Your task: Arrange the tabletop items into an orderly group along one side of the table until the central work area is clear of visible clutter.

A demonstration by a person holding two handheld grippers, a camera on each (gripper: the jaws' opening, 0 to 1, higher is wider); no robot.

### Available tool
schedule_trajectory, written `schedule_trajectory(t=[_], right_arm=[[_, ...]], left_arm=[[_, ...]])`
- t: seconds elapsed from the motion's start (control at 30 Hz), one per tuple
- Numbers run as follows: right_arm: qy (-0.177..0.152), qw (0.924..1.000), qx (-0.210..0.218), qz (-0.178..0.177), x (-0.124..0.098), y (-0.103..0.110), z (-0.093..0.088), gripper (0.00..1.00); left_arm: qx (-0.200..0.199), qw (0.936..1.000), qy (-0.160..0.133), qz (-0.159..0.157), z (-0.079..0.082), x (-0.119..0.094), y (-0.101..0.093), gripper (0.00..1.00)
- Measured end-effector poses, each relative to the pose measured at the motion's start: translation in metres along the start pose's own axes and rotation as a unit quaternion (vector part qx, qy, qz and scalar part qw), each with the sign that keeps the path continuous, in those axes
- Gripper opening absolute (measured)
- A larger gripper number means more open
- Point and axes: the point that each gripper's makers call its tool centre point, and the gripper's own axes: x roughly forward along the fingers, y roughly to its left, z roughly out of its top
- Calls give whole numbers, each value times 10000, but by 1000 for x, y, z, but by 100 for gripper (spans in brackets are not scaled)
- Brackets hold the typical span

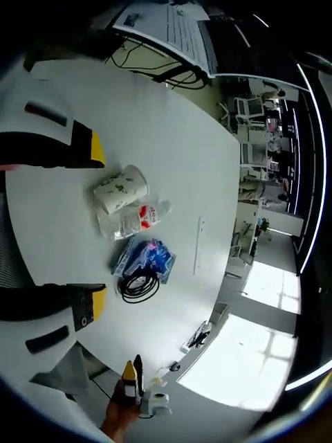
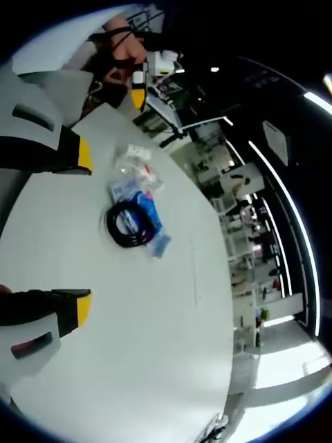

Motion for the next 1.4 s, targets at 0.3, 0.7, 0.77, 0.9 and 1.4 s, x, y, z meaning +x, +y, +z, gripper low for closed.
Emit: schedule_trajectory(t=[0.3,0.7,0.77,0.9,1.4], right_arm=[[169,9994,-115,275,5,3,-8,66],[238,9976,-329,566,10,2,2,70],[270,9971,-385,600,10,-1,3,70],[327,9964,-433,657,8,-3,2,70],[462,9925,-643,934,16,11,4,70]], left_arm=[[-42,9999,10,105,5,3,-7,67],[-159,9997,-32,194,7,11,-18,66],[-189,9996,-51,212,6,13,-20,66],[-300,9993,-115,216,6,14,-25,66],[-281,9988,-240,317,15,15,-33,66]])
